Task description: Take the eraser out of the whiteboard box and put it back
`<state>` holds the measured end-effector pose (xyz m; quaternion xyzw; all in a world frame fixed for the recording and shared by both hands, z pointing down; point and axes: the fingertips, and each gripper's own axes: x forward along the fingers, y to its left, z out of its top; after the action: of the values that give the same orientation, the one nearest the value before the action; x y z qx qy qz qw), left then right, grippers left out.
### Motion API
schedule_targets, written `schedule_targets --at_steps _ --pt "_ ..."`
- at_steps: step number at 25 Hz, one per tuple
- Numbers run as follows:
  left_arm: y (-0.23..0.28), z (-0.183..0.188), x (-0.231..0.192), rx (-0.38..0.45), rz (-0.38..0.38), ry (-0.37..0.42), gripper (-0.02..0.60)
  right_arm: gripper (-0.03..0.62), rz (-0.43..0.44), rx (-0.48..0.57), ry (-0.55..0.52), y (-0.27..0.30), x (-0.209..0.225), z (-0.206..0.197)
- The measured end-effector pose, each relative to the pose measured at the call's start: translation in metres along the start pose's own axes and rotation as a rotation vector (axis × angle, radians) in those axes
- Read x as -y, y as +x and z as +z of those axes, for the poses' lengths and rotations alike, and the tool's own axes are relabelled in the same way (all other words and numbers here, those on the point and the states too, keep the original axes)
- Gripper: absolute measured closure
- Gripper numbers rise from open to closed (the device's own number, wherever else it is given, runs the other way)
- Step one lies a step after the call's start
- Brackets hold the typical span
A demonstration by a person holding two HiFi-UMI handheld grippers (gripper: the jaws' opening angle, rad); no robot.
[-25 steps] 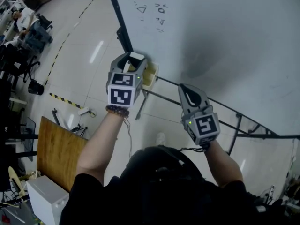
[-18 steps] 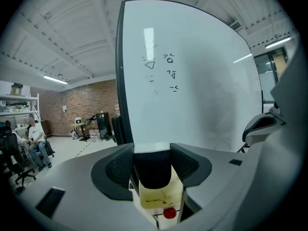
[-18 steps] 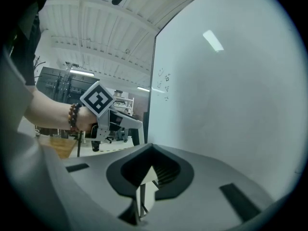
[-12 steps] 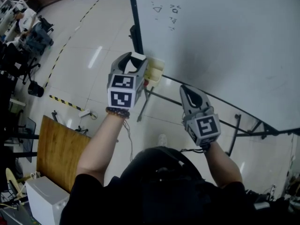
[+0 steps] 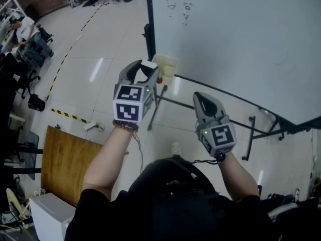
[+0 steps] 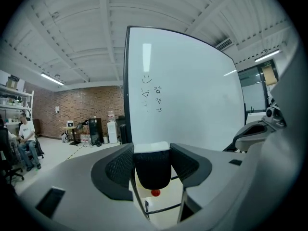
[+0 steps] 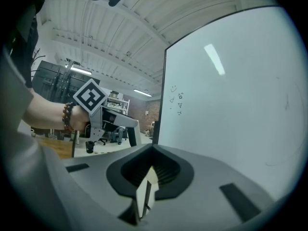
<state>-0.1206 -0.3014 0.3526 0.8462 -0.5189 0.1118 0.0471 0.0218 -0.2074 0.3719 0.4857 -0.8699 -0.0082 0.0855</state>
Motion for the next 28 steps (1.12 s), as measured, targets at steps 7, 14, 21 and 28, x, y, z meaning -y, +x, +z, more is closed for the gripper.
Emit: schedule_targets --at_steps 7,14,21,28 --pt "-0.048 -0.004 0.019 0.021 -0.047 0.006 0.351 0.568 -0.041 0.016 -0.017 -0.036 -0.027 0.008" --pt "-0.079 -0.004 0.041 0.032 -0.059 -0.006 0.351 0.568 -0.036 0.031 -0.027 -0.061 -0.037 0.014" --pt "-0.099 -0.001 0.068 0.041 -0.016 -0.014 0.351 0.568 0.029 0.048 -0.036 -0.081 -0.032 0.021" --pt "-0.118 -0.003 0.1 0.044 0.033 -0.021 0.351 0.568 0.095 0.046 -0.035 -0.103 -0.023 0.012"
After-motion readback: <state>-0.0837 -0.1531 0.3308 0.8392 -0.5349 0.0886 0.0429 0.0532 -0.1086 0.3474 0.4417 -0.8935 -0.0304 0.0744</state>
